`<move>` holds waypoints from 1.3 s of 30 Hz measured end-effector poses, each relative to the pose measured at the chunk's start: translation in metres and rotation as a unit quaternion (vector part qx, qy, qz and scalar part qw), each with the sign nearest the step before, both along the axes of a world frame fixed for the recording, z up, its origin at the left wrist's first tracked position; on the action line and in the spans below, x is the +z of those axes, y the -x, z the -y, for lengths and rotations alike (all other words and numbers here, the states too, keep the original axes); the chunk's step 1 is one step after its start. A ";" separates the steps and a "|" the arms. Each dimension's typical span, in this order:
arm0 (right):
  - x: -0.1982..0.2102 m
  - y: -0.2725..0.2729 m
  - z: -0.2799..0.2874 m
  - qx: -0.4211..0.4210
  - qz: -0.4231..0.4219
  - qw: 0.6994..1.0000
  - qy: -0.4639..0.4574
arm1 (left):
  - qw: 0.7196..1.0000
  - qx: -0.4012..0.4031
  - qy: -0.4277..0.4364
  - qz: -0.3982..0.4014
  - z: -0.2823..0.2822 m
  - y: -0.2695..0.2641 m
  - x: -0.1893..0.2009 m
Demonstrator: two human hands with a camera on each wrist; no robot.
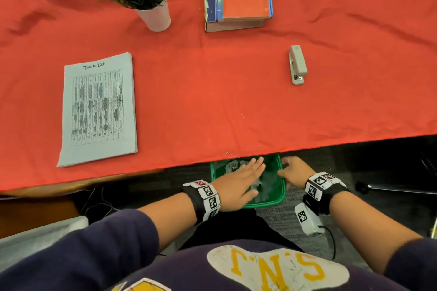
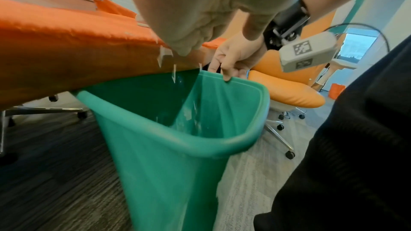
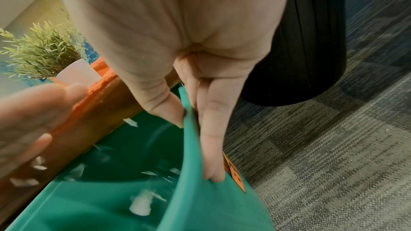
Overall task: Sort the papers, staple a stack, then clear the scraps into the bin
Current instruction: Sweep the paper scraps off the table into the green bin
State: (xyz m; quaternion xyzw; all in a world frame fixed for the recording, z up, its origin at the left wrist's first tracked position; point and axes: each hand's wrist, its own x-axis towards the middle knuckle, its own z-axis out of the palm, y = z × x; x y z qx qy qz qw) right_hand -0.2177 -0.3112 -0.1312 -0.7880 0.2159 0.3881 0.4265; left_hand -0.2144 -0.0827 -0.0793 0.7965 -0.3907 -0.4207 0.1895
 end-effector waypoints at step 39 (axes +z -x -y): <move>0.004 0.003 0.000 -0.026 -0.023 0.999 -0.008 | 0.986 -0.066 -0.105 0.111 -0.012 0.011 -0.009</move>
